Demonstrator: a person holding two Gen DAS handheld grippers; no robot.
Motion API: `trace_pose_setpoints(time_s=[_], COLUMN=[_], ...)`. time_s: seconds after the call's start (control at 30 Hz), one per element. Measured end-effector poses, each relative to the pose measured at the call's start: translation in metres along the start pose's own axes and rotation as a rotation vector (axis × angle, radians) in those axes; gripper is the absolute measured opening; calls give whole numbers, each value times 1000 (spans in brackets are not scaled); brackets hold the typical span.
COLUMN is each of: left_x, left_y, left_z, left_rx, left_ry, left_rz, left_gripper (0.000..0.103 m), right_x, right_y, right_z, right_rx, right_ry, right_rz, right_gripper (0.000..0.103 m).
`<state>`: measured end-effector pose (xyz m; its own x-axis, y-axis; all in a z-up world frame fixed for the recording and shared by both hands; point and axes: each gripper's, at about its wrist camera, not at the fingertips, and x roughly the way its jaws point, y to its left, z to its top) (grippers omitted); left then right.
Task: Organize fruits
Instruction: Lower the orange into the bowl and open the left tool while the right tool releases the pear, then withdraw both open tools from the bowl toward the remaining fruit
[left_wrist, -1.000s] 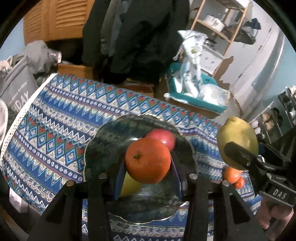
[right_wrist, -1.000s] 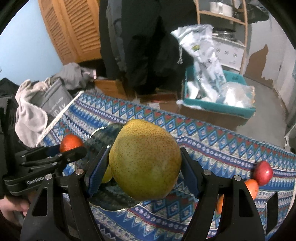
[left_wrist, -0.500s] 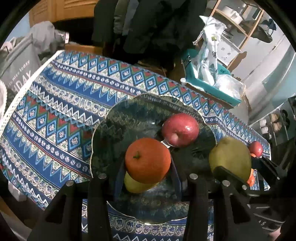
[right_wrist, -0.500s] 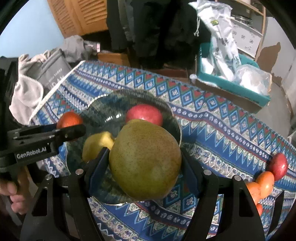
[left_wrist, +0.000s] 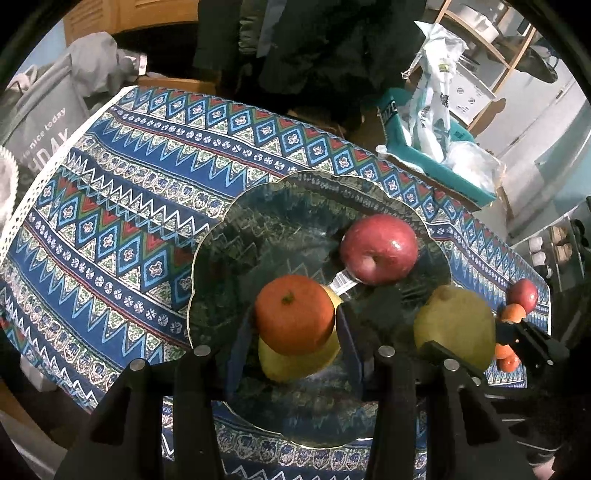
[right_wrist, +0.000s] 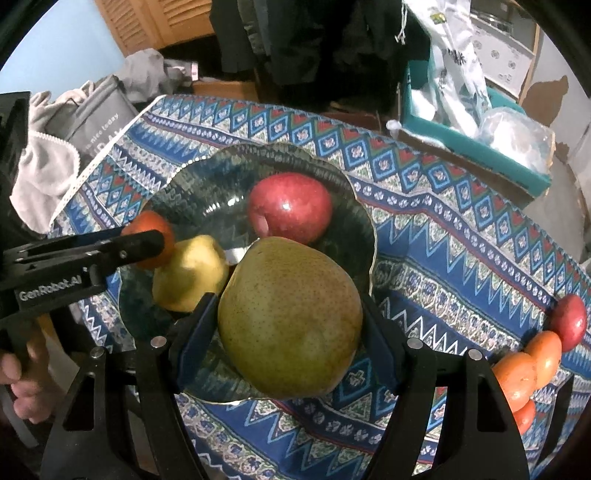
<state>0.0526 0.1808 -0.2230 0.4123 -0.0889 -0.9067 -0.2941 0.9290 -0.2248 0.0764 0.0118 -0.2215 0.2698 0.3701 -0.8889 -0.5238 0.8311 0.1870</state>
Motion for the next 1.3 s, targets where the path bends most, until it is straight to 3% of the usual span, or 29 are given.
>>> trace_pose_setpoints(time_s=[0.13, 0.23, 0.3, 0.7, 1.3], left_x=[-3, -7, -12, -32, -72], left_y=[0, 0, -2, -14, -71], left_z=[0, 0, 1, 2, -3], left_rx=[4, 8, 17, 39, 170], left_ry=[-6, -13, -39, -86, -173], left_rz=[10, 16, 40, -8, -62], left_gripper=[51, 53, 61, 61, 67], right_x=[8, -2, -10, -46, -121], right_y=[0, 4, 6, -6, -39], right_z=[-3, 1, 6, 16, 2], right_rx=[-5, -14, -27, 11, 63], right_ry=[31, -27, -49, -128, -272], right_rz=[-1, 6, 3, -49, -154], right_gripper=[75, 75, 75, 75, 75])
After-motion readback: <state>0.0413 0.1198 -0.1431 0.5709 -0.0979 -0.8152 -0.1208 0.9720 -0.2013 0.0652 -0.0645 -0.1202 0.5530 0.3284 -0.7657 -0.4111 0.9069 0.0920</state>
